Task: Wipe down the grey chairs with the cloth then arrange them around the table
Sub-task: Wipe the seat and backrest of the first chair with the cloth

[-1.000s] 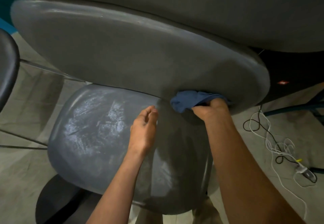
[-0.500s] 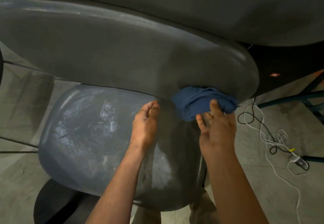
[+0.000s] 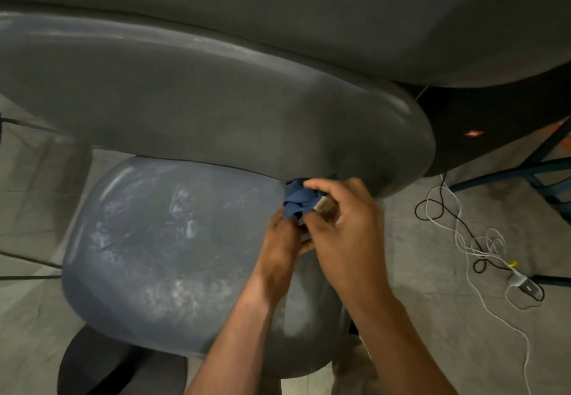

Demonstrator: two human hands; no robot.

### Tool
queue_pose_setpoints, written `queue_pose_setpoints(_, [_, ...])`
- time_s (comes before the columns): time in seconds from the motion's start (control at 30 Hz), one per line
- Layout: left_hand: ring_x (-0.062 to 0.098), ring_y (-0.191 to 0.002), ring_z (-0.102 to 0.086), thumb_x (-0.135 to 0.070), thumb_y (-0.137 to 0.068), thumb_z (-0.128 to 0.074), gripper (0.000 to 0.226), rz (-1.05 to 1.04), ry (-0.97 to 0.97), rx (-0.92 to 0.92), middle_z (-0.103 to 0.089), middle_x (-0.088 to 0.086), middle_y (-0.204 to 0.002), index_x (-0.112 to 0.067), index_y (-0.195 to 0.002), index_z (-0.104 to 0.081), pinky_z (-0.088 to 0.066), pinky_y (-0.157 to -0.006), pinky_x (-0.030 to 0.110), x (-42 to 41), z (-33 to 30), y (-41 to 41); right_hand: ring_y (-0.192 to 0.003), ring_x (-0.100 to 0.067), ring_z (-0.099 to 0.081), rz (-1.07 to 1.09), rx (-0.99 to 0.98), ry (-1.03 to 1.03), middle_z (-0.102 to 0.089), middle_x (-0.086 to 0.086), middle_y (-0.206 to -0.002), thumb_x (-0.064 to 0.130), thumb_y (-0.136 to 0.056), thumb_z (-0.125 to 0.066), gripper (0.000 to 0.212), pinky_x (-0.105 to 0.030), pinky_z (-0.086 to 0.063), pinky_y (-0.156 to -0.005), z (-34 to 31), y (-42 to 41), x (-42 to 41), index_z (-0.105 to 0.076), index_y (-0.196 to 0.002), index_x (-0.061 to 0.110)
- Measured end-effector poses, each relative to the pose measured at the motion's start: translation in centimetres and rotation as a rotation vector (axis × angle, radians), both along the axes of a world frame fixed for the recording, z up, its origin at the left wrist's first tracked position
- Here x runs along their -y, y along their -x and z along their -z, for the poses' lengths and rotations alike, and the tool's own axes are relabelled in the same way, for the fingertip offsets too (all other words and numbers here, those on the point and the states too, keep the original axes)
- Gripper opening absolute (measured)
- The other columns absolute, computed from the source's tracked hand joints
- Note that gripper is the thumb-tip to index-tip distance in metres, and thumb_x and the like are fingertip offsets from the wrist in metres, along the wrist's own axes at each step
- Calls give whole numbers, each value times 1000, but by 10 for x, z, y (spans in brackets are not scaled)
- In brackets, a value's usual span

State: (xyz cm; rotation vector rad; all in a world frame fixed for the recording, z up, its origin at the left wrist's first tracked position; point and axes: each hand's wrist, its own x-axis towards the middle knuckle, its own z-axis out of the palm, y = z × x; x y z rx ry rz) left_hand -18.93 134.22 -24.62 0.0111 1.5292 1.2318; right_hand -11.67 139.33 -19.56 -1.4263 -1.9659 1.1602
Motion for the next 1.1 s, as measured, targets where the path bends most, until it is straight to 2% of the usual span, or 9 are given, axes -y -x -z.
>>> queue_pose_setpoints(0.27, [15,-89,-73,-16,-101,-45,29,-330,-139,383,-75,6,-97,-13,-100,-73,-57,-80,29,12,2,-15,-94,-18,-61,-148,120,-60,-56,9,-99,11,-71,-71,35,-40,-53,-73,-12,15,3,-67,-99,30])
queue_pose_setpoints(0.37, [11,-79,-72,-17,-67,-83,24,-405,-297,422,-71,3,-87,-13,-90,-77,-59,-67,22,6,5,-14,-97,-18,-60,-273,242,26,-58,8,-104,19,-75,-64,30,-38,-50,-77,-13,8,6,-65,-102,32])
queue_pose_setpoints(0.5, [14,-76,-74,-4,-86,-53,30,-450,-263,187,-76,5,-84,-13,-87,-81,-60,-67,25,-16,-3,-12,-104,-12,-59,-236,121,20,-57,11,-113,24,-85,-71,39,-33,-51,-89,-21,-15,-3,-62,-121,37])
queue_pose_setpoints(0.57, [22,-98,-73,-1,-98,-49,29,-433,-245,-52,-75,11,-108,-7,-115,-71,-60,-91,37,-38,-4,-7,-107,-13,-58,-81,-12,-153,-55,7,-118,22,-88,-73,37,-20,-47,-91,-31,-30,-17,-66,-123,28])
queue_pose_setpoints(0.67, [27,-132,-55,-29,-96,-49,52,-350,-177,-372,-53,16,-147,-10,-145,-49,-41,-116,52,-73,-2,-11,-118,-19,-52,116,-70,-309,-43,6,-129,20,-93,-69,39,-15,-41,-96,-40,-46,-47,-62,-131,19])
queue_pose_setpoints(0.8, [0,-155,-5,-19,-107,-36,68,-363,-145,-638,1,-9,-172,-24,-164,1,-12,-122,14,-108,6,-40,-134,-18,-42,86,2,-244,-39,-3,-146,18,-95,-65,56,-8,-32,-102,-27,-50,-77,-47,-148,19])
queue_pose_setpoints(0.9, [-14,-146,-20,-16,-103,-57,83,-411,-59,-664,-15,-19,-167,-31,-164,-3,-22,-105,-3,-112,46,-50,-133,-15,-38,48,117,-259,-43,-3,-148,17,-96,-63,59,-17,-33,-100,-17,-49,-78,-43,-151,22])
queue_pose_setpoints(1.0, [10,-151,-30,-36,-97,-45,76,-494,20,-602,-23,-6,-168,-24,-164,-10,-30,-121,29,-115,82,-51,-127,-15,-42,83,119,-285,-49,-2,-143,13,-95,-64,56,-9,-30,-92,-15,-51,-86,-49,-147,25])
queue_pose_setpoints(1.1, [31,-142,-44,-33,-105,-32,57,-532,190,-347,-42,14,-158,-10,-157,-32,-38,-114,37,-117,111,-49,-125,-14,-42,65,145,-266,-51,0,-139,17,-96,-65,54,-15,-32,-94,-15,-54,-96,-50,-146,29])
